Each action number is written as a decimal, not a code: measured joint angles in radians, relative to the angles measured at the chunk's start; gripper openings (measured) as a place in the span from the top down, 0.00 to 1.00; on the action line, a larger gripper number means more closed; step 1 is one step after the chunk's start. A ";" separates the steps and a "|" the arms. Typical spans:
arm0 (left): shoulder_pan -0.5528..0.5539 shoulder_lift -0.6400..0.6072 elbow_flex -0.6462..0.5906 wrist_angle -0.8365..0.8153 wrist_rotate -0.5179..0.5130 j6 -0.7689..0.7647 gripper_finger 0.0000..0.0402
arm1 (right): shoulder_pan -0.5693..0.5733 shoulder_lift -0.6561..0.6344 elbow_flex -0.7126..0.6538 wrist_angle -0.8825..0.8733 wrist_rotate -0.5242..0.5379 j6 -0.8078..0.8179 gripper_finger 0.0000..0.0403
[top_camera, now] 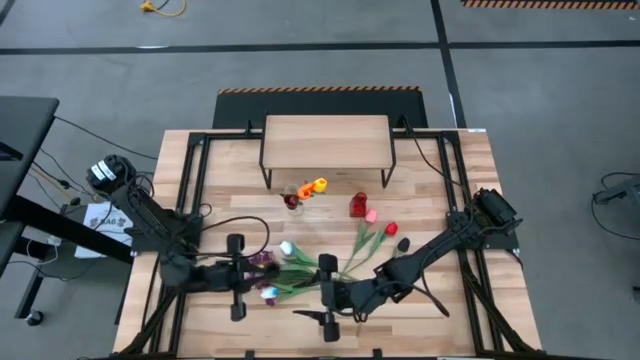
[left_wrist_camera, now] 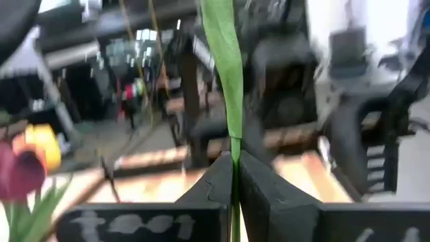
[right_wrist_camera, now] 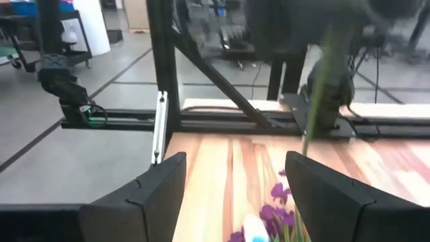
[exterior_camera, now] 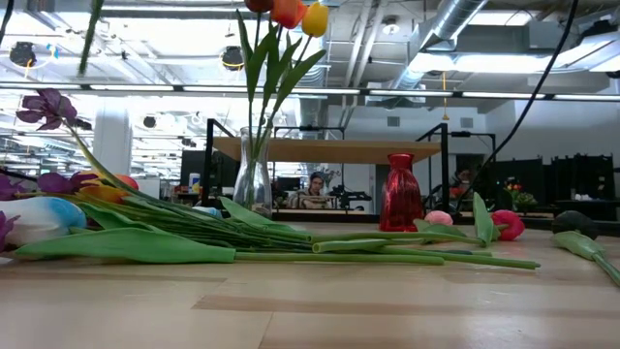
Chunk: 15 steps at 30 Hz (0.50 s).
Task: Pick and place flowers into a vace then onto a shelf
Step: Put the left black tulip into the transparent vase
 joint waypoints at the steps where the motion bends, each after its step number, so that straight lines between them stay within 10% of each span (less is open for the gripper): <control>1: -0.003 0.000 -0.013 0.072 0.014 0.057 1.00 | -0.001 0.000 0.000 -0.010 0.001 0.013 0.40; 7: -0.003 -0.062 -0.085 0.377 0.007 0.377 1.00 | -0.007 0.000 -0.001 -0.070 -0.009 0.074 0.42; 15: 0.125 -0.439 -0.167 0.110 0.194 0.324 1.00 | -0.004 0.000 -0.001 -0.071 -0.008 0.074 0.42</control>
